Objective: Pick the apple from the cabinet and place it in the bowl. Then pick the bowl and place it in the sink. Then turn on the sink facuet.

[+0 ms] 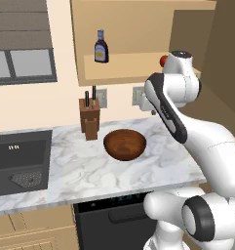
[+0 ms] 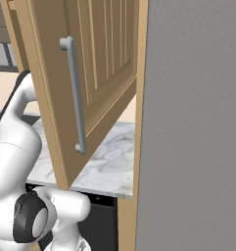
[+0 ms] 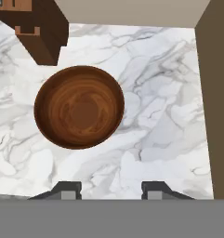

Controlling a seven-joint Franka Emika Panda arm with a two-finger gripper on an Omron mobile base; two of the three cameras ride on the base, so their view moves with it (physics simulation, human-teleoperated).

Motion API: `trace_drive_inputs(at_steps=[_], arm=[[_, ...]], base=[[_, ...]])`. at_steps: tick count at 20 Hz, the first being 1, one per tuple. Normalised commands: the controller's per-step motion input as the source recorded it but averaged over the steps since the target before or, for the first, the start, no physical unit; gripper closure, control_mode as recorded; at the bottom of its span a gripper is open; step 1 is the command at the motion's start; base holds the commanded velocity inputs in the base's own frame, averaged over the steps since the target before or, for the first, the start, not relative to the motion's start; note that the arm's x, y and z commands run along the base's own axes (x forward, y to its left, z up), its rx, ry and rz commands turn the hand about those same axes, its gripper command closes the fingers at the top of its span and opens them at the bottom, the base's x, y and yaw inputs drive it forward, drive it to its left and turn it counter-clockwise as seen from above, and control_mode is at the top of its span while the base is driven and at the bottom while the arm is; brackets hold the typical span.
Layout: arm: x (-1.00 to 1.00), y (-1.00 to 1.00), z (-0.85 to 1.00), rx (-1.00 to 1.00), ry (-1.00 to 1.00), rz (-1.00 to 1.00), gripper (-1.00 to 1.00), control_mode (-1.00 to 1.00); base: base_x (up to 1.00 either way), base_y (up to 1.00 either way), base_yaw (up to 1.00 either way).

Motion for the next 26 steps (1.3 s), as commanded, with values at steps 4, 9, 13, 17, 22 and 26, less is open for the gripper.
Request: trace_drive_inputs(at_steps=[4, 9, 13, 17, 22, 26], arm=[[0.05, 0.05, 0.00, 0.00, 0.00, 0.00, -1.00, -1.00], [-0.24, -0.07, 0.02, 0.00, -0.15, 0.01, -1.00, -1.00], [-0.33, -0.14, 0.32, 0.00, -0.33, -0.10, -1.00, -1.00], [-0.06, -0.35, 0.52, 0.00, -0.35, -0.11, -1.00, -1.00], [0.13, -0.24, 0.49, 0.00, -0.31, -0.08, -1.00, -1.00], [0.21, -0.15, 0.67, 0.00, -0.09, -0.20, -1.00, -1.00]], base=[[0.00, 0.00, 0.00], [0.00, 0.00, 0.00], [0.00, 0.00, 0.00], [0.00, 0.00, 0.00], [0.00, 0.00, 0.00], [0.00, 0.00, 0.00]])
